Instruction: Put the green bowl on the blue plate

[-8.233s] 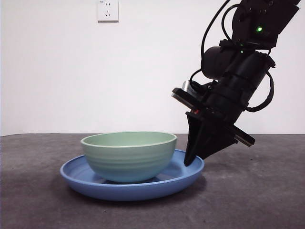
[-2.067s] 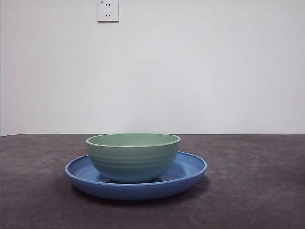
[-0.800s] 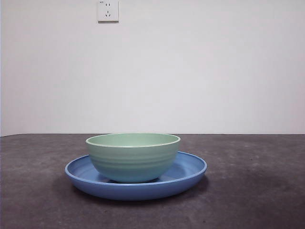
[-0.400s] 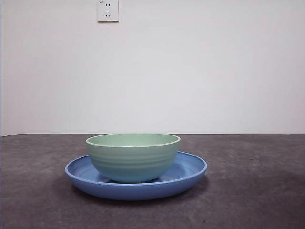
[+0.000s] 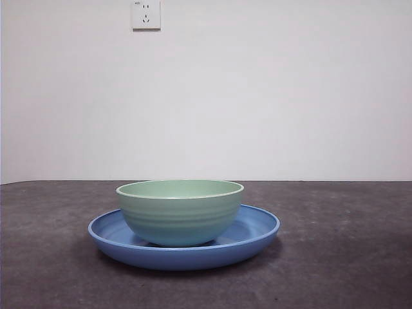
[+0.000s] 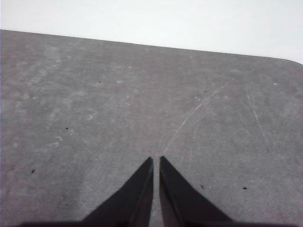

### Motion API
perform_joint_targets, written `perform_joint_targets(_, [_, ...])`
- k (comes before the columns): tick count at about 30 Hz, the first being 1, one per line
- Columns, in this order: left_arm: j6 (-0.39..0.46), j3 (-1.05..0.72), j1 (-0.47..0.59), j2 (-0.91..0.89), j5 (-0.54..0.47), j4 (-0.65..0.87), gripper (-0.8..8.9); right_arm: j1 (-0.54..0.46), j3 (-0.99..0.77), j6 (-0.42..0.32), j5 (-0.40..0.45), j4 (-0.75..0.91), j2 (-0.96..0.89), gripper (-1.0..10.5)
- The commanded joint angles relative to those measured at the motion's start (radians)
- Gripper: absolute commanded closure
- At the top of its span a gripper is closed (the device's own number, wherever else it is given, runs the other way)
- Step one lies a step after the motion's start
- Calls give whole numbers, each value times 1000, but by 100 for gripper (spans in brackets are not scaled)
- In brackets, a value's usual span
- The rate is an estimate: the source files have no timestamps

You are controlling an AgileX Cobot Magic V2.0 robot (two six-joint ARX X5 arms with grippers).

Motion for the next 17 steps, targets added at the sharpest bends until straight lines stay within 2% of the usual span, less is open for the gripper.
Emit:
perform_joint_targets(1, [-2,-21,3,-2,-3,-6,794,0,-5,-7,4,-11,-3,927])
perform_joint_targets(17, [-2,-21,3,-2,-3,-6,795,31,-5,-7,4,17,-3,928])
